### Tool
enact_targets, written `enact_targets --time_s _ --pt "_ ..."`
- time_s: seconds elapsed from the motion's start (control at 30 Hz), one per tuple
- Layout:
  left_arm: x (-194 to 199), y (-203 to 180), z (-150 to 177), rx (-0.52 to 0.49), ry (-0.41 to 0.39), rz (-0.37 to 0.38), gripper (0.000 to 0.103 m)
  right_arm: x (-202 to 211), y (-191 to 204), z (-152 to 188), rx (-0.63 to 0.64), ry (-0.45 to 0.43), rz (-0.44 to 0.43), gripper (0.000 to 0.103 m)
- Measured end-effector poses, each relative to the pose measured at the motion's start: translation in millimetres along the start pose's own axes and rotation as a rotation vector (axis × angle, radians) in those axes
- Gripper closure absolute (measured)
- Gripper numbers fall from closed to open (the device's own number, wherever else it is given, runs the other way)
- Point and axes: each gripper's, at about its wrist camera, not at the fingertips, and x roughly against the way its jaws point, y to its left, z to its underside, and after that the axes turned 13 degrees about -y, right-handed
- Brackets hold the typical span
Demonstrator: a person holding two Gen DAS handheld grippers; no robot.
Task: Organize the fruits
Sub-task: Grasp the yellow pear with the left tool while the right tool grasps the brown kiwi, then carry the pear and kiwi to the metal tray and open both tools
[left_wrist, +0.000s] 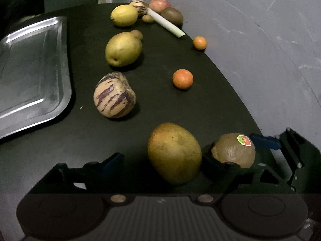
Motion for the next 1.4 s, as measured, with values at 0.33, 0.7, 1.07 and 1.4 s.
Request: enact_targets --time_s 0.33,0.7,1.07,1.4 --pt "-1.8 -2.2 -3.0 -0.02 -0.024 0.046 0.038 -6.8 -8.5 -1.8 -0.078 -0.034 -0.028 0.035" --pt "6.0 5.6 2.9 -0.033 -0.037 0.073 0.041 2.8 1.5 5.3 -0.144 -0.063 0.066 0.039" --pt "44.8 40.4 27.5 0.034 -0.064 0.082 0.042 29.2 21.6 9.8 -0.329 -0.078 0.152 0.04" --pt "91.6 90.1 6.9 0.158 -0.179 0.106 0.042 16.3 42.0 -50.6 -0.299 -0.133 0.089 0.04"
